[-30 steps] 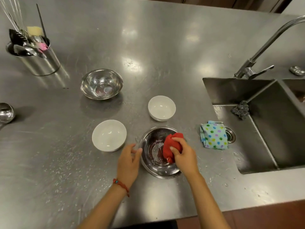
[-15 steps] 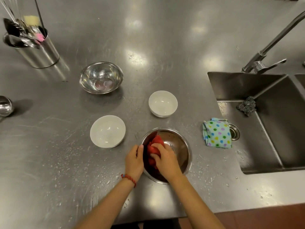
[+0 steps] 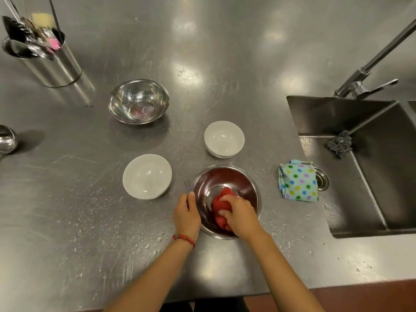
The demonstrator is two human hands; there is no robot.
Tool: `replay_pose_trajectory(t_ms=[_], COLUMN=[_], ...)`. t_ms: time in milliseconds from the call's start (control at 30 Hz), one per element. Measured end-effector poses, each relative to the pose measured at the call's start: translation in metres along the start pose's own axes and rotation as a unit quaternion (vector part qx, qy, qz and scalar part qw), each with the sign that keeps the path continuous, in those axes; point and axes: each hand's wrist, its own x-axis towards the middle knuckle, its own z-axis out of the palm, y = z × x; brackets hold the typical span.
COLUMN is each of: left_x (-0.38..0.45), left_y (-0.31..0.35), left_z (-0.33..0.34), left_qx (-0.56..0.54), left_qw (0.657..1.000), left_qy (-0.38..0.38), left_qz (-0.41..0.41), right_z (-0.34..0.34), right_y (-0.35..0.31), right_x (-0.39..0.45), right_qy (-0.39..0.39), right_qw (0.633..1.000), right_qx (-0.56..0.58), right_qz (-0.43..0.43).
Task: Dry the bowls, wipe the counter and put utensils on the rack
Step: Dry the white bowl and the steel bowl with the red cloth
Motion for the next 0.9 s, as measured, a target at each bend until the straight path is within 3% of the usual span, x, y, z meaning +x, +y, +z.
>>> replay_pose_trajectory(t_ms=[67, 133, 233, 367, 500, 633, 800, 900], left_x=[0.0, -0.001, -0.001, -0.001, 0.002, -0.001, -0.002, -0.003], left_y=[-0.002, -0.005, -0.005, -0.004, -0.008, -0.01, -0.015, -0.013], left_z=[0.001, -0.001, -0.003, -0.004, 0.0, 0.007, 0.002, 0.0], left_qx=[0.01, 0.011, 0.014, -0.003, -0.004, -0.003, -0.009, -0.007], left_qw=[1.0, 1.0, 1.0, 1.0, 1.0, 1.0, 1.0, 1.0], left_qy=[-0.014, -0.025, -0.02, -0.008, 0.011, 0.008, -0.024, -0.021], left_qz=[-0.002, -0.005, -0.001, 0.004, 0.007, 0.007, 0.014, 0.018], right_z=[0.008, 0.018, 0.021, 0.006, -0.007, -0.003, 0.019, 0.014], right_y=[-0.008, -0.016, -0.022, -0.009, 0.009, 0.0, -0.021, -0.021], right_x=[0.0, 0.005, 0.018, 0.02, 0.006, -0.004, 0.007, 0.019], right_qy=[-0.018, 0.02, 0.102, 0.14, 0.057, -0.046, 0.091, 0.127], right_qw=[0.992, 0.986, 0.989, 0.99, 0.99, 0.996, 0.985, 0.991], right_qx=[0.124, 0.164, 0.099, -0.006, -0.13, 0.082, 0.146, 0.037], right_qz=[-0.004, -0.014, -0.032, -0.022, -0.006, 0.001, -0.027, -0.02])
